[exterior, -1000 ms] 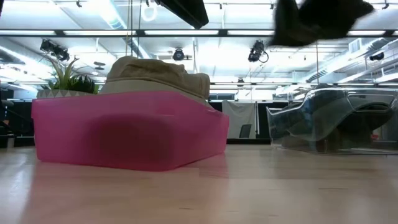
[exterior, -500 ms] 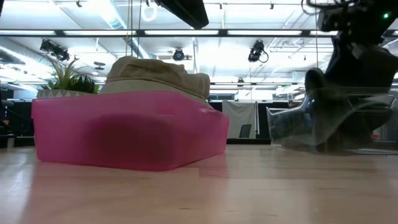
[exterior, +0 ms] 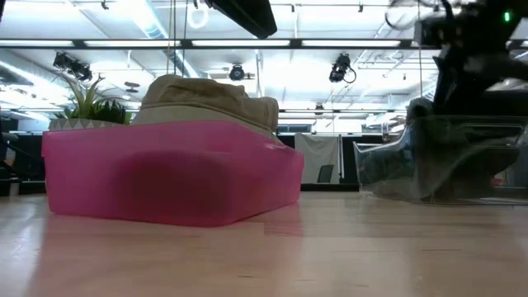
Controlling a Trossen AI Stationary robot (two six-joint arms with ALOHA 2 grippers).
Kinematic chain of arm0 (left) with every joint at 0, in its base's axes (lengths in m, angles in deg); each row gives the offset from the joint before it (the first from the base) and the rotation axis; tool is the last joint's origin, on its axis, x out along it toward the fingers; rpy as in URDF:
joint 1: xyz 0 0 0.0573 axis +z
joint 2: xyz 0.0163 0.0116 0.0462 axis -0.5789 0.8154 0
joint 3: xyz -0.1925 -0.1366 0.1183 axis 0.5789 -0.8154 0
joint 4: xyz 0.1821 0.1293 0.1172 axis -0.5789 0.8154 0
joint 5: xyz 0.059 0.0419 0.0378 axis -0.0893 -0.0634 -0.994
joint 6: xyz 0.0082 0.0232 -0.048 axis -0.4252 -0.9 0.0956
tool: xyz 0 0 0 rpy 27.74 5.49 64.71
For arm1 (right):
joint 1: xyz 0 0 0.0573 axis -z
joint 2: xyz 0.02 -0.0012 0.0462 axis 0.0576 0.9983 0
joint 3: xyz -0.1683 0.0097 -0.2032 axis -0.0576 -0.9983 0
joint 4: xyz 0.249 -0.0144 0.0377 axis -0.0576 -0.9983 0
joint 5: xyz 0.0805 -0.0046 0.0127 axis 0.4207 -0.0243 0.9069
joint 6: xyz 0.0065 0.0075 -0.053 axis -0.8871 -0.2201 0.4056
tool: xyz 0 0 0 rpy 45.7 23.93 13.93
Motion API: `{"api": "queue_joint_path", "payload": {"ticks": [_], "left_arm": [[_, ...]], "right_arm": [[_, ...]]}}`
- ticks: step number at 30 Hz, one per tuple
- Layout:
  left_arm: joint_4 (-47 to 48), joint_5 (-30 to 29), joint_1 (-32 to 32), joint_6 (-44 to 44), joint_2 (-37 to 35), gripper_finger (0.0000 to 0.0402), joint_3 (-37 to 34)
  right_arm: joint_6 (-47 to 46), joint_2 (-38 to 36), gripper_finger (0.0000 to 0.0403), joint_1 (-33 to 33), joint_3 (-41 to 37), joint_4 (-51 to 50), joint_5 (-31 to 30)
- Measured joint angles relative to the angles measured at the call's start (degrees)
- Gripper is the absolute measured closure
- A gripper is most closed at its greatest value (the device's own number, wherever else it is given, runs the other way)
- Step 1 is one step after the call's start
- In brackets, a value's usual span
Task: Pick & Place hat
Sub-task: Put the black cap into the transparent bin
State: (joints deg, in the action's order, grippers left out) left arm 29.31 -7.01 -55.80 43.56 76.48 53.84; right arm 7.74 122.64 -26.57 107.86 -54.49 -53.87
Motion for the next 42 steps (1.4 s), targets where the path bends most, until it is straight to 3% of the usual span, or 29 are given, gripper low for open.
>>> {"api": "queue_joint_path", "payload": {"ticks": [5,10,12,18,25,32,38,42], "left_arm": [[0.0,0.0,0.0,0.0,0.0,0.0209,0.0],[0.0,0.0,-0.1,0.0,0.0,0.0209,0.0],[0.0,0.0,-0.1,0.0,0.0,0.0209,0.0],[0.0,0.0,-0.1,0.0,0.0,0.0209,0.0],[0.0,0.0,-0.1,0.0,0.0,0.0209,0.0],[0.0,0.0,-0.1,0.0,0.0,0.0209,0.0],[0.0,0.0,-0.1,0.0,0.0,0.0209,0.0],[0.0,0.0,0.0,0.0,0.0,0.0209,0.0]], "right_arm": [[-1.0,0.0,0.0188,-0.5,9.3,-3.4,0.4],[-9.3,-0.1,0.0177,-0.3,16.0,-11.4,-13.3],[-16.2,-0.1,0.0187,1.1,16.4,-15.6,-15.6],[-23.8,-0.5,0.0254,8.6,9.8,-15.1,-2.8],[-24.1,-0.5,0.0391,15.1,-0.1,-15.1,6.5],[-18.9,-0.5,0.0398,20.5,-6.4,-4.9,13.1],[-15.8,-0.4,0.0397,21.1,-6.1,1.6,6.6],[-14.2,-0.7,0.04,21.1,-3.8,2.6,5.3]]}}
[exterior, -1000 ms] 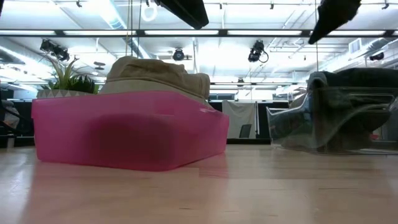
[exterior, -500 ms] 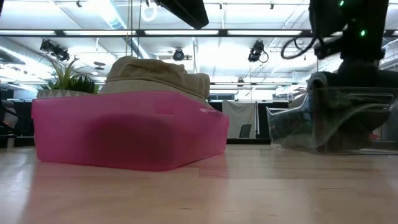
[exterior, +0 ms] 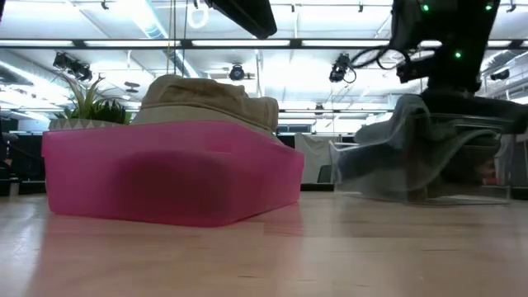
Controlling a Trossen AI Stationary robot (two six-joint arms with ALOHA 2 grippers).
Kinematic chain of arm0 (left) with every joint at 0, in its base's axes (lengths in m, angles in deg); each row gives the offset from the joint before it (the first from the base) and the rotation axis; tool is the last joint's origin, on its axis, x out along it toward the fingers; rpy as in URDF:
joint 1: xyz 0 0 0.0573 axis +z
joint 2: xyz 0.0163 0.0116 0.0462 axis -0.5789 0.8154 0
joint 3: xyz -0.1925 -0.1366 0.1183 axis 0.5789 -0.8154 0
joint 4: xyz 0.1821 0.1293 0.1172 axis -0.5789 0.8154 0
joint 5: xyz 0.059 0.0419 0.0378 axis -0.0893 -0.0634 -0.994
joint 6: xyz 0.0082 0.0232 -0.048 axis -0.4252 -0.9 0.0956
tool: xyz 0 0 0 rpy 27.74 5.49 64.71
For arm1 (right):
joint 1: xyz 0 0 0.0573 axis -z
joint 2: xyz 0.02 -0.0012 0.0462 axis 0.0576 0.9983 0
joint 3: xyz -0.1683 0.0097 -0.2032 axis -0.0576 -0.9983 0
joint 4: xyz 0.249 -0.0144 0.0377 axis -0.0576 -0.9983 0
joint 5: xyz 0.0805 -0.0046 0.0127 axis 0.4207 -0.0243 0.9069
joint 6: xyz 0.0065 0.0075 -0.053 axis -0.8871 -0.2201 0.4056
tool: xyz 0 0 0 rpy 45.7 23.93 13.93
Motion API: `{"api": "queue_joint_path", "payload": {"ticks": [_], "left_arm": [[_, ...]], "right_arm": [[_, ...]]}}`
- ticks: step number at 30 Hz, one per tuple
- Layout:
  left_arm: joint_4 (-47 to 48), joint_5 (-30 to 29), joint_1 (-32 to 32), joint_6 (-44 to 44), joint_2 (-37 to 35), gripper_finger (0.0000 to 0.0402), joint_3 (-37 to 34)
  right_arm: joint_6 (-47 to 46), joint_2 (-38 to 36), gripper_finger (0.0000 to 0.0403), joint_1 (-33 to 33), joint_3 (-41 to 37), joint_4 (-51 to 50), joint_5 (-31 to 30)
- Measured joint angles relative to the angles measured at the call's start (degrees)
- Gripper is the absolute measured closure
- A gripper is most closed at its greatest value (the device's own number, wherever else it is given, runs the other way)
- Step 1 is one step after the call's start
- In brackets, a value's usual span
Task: Pick & Place hat
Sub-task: Put the black cap into the transparent bin
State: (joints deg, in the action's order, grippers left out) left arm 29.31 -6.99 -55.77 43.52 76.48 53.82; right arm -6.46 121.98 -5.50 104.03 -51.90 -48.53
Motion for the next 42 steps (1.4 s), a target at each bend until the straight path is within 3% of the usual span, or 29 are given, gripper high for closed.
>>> {"api": "queue_joint_path", "payload": {"ticks": [10,18,25,28,33,37,42], "left_arm": [[0.0,0.0,0.0,0.0,0.0,0.0209,0.0],[0.0,0.0,0.0,0.0,0.0,0.0209,0.0],[0.0,0.0,0.0,0.0,0.0,0.0209,0.0],[0.0,0.0,0.0,0.0,0.0,0.0209,0.0],[0.0,0.0,0.0,0.0,0.0,0.0209,0.0],[0.0,0.0,0.0,0.0,0.0,0.0209,0.0],[0.0,0.0,0.0,0.0,0.0,0.0209,0.0]], "right_arm": [[8.1,0.0,0.0401,-0.1,0.6,12.0,0.7],[11.0,-0.8,0.0402,-0.2,1.0,12.9,-4.8],[11.5,-2.8,0.0403,-2.7,10.2,8.0,-6.2],[13.0,-2.9,0.0403,-4.2,12.1,11.4,-3.4],[15.8,0.0,0.0403,-5.1,7.1,22.6,4.0],[16.2,3.3,0.0403,-5.0,1.8,30.0,6.1],[13.7,7.1,0.0403,-4.3,-1.5,32.1,6.3]]}}
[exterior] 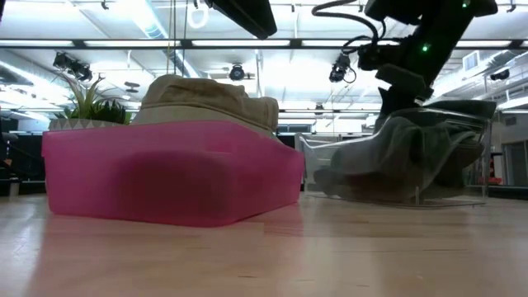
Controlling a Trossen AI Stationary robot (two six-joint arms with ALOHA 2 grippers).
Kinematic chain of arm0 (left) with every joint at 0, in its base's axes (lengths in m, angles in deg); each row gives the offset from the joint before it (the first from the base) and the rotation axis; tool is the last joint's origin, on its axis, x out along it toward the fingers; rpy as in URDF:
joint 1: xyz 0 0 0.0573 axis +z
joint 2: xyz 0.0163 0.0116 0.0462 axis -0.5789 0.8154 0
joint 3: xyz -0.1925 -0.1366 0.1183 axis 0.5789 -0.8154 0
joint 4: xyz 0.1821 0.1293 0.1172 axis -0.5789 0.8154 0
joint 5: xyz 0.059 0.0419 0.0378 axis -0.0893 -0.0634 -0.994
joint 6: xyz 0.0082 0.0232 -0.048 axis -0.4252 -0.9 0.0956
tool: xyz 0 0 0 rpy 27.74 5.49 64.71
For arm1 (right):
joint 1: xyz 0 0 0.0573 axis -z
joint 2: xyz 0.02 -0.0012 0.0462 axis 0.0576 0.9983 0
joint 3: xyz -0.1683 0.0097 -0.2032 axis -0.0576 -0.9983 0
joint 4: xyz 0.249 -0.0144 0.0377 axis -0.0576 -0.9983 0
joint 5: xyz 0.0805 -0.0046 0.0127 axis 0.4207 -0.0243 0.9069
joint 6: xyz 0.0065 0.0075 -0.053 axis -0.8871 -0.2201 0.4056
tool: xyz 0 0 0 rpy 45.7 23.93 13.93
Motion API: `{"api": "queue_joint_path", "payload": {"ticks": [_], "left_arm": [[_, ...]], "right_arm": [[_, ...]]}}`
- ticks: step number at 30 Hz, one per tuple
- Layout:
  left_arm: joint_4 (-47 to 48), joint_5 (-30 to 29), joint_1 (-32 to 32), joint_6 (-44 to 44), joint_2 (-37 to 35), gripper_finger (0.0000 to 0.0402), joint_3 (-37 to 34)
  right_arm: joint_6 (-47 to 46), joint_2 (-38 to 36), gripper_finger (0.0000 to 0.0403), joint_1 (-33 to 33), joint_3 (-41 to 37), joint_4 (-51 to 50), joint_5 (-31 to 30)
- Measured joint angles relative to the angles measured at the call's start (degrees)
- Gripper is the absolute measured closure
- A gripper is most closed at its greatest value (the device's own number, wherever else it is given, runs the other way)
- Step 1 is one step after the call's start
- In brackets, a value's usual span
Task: Pick & Place hat
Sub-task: Put the black cap into the transparent bin, then return to Home Position
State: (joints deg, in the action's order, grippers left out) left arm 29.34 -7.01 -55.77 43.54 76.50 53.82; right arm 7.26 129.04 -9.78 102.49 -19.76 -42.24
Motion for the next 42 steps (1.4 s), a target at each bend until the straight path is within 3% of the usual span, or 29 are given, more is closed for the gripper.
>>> {"api": "queue_joint_path", "payload": {"ticks": [7,13,19,22,26,35,39,42], "left_arm": [[0.0,0.0,0.0,0.0,0.0,0.0209,0.0],[0.5,-0.1,-0.9,-1.0,-1.0,0.0209,0.0],[4.1,-5.9,-3.7,3.5,-8.4,0.0209,0.2],[7.6,-10.1,-5.7,6.7,-12.5,0.0209,0.0],[16.1,-11.2,-9.2,13.9,-17.5,0.0209,-0.1],[31.0,-19.9,-20.0,33.1,-23.8,0.024,-2.2],[21.1,-20.3,-22.7,36.3,-26.8,0.0266,-13.5],[8.6,-15.8,-21.4,32.4,-28.1,0.0285,-22.8]], "right_arm": [[2.9,-0.1,0.0403,0.1,-0.1,1.6,0.9],[3.3,-4.4,0.0402,-1.9,8.3,-6.3,3.5],[4.3,-9.5,0.0388,-6.7,16.2,-7.8,1.4],[6.9,-12.5,0.0386,-10.5,16.9,-6.0,-2.0],[9.5,-16.3,0.0391,-14.7,16.8,-5.8,-3.6],[17.8,-27.2,0.0399,-19.5,6.8,5.1,-2.1],[18.5,-34.1,0.0399,-19.5,-1.3,13.1,0.7],[20.6,-38.3,0.0399,-19.5,-6.6,18.4,4.0]]}}
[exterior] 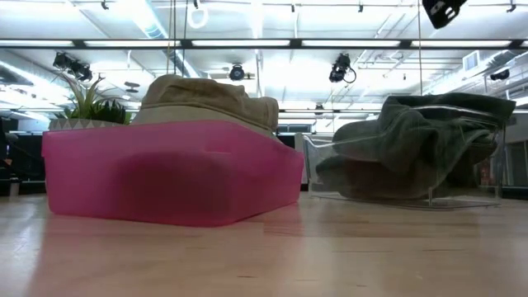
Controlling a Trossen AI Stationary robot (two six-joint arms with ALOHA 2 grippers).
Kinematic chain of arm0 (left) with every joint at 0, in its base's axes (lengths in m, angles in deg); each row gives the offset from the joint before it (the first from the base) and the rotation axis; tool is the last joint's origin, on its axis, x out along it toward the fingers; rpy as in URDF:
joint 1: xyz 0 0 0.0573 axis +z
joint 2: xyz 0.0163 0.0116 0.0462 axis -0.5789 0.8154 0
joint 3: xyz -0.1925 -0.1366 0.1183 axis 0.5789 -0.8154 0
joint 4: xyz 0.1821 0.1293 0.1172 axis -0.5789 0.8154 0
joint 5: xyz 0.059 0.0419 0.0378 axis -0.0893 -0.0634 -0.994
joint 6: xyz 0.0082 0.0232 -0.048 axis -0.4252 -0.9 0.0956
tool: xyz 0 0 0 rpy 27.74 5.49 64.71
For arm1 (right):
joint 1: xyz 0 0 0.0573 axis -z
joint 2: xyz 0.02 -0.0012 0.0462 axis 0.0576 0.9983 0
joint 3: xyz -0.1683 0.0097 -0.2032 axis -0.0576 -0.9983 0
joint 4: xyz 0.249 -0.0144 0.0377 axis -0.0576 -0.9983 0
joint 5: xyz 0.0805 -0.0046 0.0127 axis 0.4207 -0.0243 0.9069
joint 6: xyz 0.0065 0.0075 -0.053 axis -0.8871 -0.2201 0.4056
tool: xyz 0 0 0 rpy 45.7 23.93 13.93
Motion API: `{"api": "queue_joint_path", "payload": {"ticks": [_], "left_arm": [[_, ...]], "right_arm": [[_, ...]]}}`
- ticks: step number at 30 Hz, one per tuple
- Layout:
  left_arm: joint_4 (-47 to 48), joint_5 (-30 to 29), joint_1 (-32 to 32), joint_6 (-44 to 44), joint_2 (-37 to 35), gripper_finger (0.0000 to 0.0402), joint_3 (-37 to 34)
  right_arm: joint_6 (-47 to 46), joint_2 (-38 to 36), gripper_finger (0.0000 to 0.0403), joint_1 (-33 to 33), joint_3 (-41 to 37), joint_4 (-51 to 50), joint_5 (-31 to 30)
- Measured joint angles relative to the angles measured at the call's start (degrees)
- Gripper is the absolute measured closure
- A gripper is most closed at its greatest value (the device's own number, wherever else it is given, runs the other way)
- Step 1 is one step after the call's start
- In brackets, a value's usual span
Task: Pick & Place hat
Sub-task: Return to Home Position
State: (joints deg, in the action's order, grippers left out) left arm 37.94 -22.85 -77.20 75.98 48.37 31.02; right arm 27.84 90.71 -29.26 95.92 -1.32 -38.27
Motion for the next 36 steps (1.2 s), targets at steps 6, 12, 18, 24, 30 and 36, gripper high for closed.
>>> {"api": "queue_joint_path", "payload": {"ticks": [6,12,18,24,30,36], "left_arm": [[-14.6,14.4,10.7,-22.6,-2.6,0.0311,-4.0],[-14.5,16.6,21.6,-40.1,-10.4,0.0327,-2.8],[-16.6,26.0,24.0,-50.3,-22.8,0.0341,-7.2],[-32.7,32.6,24.0,-50.8,-37.7,0.0349,-26.5],[-48.6,32.8,24.0,-55.3,-47.8,0.0349,-44.4],[-54.5,32.2,24.1,-61.0,-57.3,0.0349,-53.4]], "right_arm": [[2.1,-5.0,0.0399,0.5,-3.1,3.3,1.2],[5.6,-9.7,0.0399,3.3,-3.4,1.6,2.3],[4.7,-17.0,0.0399,6.6,-9.8,2.5,5.1],[2.7,-26.4,0.0399,8.6,-17.9,6.4,6.7],[3.6,-32.7,0.0399,8.7,-22.2,6.4,7.2],[6.7,-39.0,0.0399,8.7,-23.4,5.7,3.2]]}}
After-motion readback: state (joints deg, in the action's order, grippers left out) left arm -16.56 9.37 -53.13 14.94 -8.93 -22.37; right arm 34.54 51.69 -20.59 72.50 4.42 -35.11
